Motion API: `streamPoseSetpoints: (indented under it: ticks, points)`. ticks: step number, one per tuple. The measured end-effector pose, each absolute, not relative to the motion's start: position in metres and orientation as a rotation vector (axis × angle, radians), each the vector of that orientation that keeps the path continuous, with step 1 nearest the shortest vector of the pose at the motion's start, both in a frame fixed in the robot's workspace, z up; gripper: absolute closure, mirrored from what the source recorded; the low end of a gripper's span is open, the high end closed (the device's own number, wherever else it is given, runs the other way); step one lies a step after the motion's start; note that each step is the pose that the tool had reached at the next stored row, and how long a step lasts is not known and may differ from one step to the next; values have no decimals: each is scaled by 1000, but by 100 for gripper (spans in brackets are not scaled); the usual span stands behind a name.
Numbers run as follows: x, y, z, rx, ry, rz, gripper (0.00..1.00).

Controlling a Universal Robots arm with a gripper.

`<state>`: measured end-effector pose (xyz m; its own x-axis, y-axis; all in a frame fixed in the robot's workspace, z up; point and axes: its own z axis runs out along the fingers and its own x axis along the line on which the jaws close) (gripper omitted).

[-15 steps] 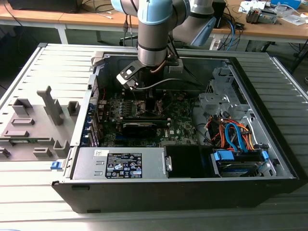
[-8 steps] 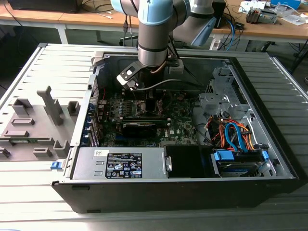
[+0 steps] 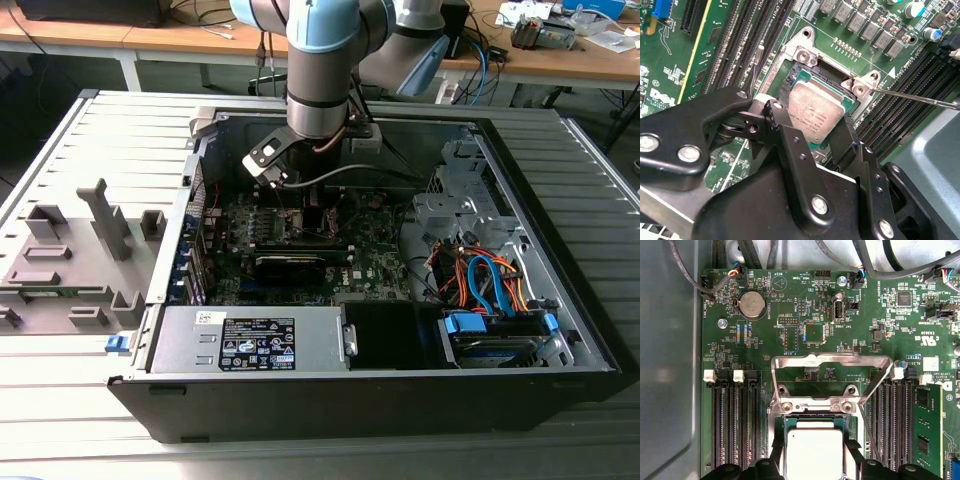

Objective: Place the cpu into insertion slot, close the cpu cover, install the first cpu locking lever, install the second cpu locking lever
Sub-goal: 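Place the cpu into insertion slot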

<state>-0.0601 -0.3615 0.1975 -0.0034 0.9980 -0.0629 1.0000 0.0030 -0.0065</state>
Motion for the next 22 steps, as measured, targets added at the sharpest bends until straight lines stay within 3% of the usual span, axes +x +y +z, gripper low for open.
streamPoseSetpoints:
  ticks: [22]
  points:
    - [-57, -360, 201, 2206, 2165, -95, 45]
